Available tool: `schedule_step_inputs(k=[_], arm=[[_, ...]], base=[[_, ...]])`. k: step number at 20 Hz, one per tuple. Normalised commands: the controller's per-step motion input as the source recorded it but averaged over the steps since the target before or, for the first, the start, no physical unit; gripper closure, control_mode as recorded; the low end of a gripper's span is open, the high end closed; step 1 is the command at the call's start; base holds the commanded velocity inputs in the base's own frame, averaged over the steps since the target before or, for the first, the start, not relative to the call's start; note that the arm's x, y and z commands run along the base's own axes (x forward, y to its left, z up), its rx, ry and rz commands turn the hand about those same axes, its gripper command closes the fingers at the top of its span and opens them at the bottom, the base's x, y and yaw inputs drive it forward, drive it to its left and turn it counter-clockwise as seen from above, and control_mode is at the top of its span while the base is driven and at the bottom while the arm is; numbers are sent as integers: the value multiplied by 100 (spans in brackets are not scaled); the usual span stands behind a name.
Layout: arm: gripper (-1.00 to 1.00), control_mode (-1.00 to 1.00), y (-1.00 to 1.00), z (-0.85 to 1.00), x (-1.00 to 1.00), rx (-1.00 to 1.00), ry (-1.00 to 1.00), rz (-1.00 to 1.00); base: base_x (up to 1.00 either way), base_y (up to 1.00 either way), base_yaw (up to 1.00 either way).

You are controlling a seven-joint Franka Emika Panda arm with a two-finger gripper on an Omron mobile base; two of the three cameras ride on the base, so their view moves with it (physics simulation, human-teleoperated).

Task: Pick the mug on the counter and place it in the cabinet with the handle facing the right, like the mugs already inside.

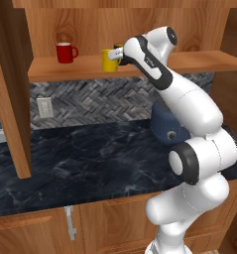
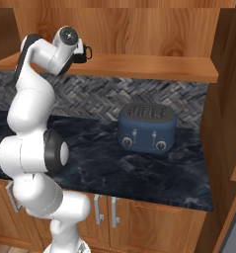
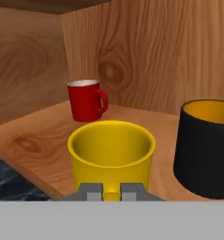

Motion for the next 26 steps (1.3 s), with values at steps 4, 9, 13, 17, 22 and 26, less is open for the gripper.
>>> schedule_step_inputs(k=[4, 9, 13, 17, 22, 26], arm=[[100, -100, 0, 0, 28, -3, 0, 7], [100, -100, 0, -3, 28, -4, 0, 8], [100, -100, 0, -16, 24, -6, 0, 11], [100, -100, 0, -24, 18, -5, 0, 14], [100, -100, 0, -23, 9, -4, 0, 13], [100, -100, 1, -23, 1, -4, 0, 9]], base=[[0, 0, 0], [0, 0, 0], [0, 0, 0], [0, 0, 0], [0, 0, 0], [0, 0, 0]])
